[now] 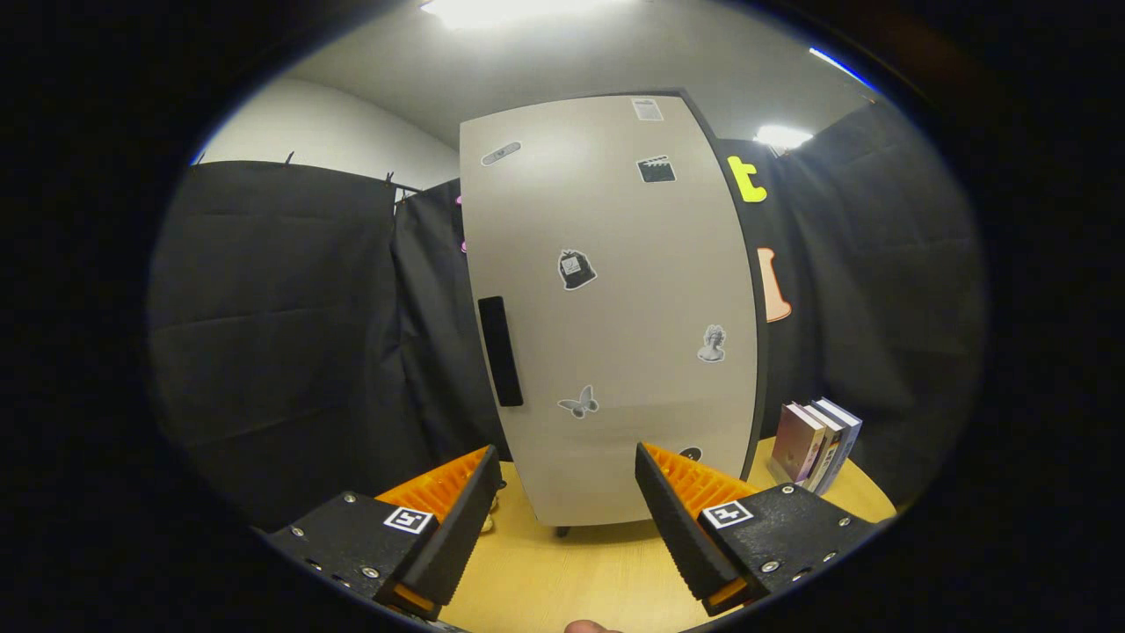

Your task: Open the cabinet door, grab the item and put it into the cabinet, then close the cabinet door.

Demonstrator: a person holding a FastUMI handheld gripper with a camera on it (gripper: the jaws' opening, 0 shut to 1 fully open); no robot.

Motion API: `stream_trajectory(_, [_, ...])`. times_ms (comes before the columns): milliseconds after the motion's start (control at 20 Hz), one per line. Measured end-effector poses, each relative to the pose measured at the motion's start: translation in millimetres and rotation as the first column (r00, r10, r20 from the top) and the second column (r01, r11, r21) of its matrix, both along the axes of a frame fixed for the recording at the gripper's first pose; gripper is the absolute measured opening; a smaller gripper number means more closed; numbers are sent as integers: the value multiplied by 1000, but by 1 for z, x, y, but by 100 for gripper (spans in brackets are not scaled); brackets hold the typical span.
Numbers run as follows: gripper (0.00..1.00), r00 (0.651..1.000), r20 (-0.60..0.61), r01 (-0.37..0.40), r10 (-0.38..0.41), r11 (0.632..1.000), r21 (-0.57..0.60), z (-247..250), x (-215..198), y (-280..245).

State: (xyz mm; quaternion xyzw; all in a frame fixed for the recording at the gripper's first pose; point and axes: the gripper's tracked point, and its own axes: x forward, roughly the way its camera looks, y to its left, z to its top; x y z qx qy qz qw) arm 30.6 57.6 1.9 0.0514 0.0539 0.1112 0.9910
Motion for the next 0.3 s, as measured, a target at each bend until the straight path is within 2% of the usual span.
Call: stream_trajectory(300, [95, 1000, -6, 3, -3, 1000, 5, -1, 1, -2])
